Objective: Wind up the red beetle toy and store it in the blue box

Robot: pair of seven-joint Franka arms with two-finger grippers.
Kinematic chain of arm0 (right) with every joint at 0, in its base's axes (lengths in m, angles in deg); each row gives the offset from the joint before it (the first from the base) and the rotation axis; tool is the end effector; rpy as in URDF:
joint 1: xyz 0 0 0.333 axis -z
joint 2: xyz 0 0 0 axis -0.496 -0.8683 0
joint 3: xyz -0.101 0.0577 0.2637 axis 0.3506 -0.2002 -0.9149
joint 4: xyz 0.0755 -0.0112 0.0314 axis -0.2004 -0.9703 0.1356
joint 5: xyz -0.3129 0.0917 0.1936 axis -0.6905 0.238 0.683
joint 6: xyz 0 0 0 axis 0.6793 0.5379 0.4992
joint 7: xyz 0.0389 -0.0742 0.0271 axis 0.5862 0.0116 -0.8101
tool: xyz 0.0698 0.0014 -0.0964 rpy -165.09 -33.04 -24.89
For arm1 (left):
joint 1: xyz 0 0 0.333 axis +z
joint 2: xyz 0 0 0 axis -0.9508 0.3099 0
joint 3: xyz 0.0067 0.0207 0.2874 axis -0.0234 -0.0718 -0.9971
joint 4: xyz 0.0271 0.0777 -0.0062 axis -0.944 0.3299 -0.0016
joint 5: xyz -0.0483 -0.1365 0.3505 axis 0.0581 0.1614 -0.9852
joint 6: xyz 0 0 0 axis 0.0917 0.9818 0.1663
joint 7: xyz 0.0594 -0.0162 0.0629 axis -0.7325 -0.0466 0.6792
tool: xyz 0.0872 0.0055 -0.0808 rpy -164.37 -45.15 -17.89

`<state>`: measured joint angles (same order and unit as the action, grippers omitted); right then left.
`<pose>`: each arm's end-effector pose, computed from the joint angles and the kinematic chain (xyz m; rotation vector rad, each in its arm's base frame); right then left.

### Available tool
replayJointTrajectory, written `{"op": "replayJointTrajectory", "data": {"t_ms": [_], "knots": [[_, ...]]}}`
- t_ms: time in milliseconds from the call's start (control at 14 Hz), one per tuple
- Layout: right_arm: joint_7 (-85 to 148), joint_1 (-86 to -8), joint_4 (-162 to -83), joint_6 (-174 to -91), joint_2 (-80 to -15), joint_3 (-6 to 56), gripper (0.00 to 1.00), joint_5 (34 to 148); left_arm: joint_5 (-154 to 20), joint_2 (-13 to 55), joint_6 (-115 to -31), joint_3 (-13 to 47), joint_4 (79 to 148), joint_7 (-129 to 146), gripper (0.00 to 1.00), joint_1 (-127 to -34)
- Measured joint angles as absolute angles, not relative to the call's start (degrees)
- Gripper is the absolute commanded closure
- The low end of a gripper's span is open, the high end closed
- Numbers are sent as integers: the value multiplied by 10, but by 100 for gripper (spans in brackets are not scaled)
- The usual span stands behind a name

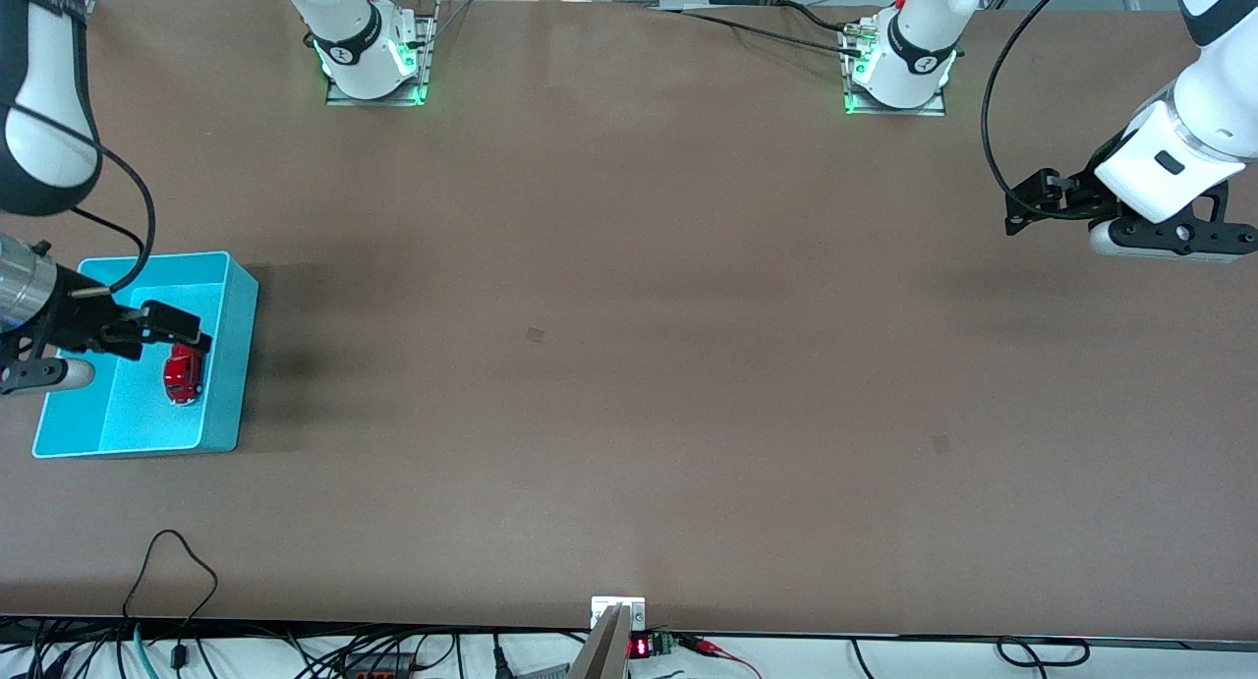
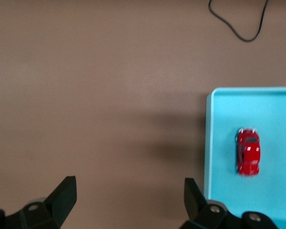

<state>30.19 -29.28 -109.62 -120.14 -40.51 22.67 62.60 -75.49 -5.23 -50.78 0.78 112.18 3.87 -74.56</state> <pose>0.6303 -0.0202 0.4688 -3.0082 -0.0342 -0.0311 0.5369 -0.0448 0.5364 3.1292 -0.0699 -0.0635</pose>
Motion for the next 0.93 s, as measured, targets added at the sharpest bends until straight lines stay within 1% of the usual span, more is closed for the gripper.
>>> {"op": "replayJointTrajectory", "data": {"t_ms": [215,430,717,932], "knots": [[389,-309,-1090,-1119,-348,227,0,609,-755,-52,-508,8,1122,39,0,-746],[403,-307,-1091,-1093,-310,239,0,592,-755,-52,-508,8,1122,39,0,-746],[379,-308,-1105,-1065,-299,244,0,532,-755,-52,-508,8,1122,39,0,-746],[364,-309,-1115,-1064,-295,241,0,527,-755,-52,-508,8,1122,39,0,-746]]}}
